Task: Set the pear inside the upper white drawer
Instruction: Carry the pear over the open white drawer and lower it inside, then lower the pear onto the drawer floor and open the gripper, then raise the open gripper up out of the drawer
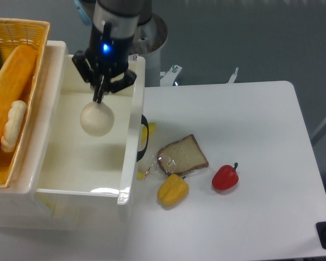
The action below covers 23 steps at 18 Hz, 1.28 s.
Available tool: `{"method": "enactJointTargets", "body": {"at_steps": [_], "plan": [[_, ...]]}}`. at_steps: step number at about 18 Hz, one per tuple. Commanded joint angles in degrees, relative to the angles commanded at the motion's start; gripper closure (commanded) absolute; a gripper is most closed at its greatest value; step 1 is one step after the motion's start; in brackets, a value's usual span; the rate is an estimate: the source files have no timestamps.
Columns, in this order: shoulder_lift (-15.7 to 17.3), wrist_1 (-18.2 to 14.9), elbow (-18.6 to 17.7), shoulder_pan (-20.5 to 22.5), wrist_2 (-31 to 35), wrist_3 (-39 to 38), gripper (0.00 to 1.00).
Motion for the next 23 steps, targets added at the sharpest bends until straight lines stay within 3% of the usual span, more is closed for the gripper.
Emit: {"method": "enactJointTargets", "body": {"at_steps": [11, 12, 14, 20, 22, 23], "plan": [[-3.6, 0.1, -0.1, -1.7, 0.7, -0.2, 0.97], [-3.8, 0.1, -0.2, -1.8, 1.1, -0.1, 0.94], [-4.2, 0.1, -0.1, -1.8, 1.4, 0.0, 0.77], [-5.5, 0.3, -0.1, -2.2, 1.8, 0.0, 0.58], [-5.4, 0.1, 0.1, -2.2, 2.2, 0.0, 0.45], [-5.2, 0.1, 0.2, -2.1, 2.3, 0.1, 0.33]]}}
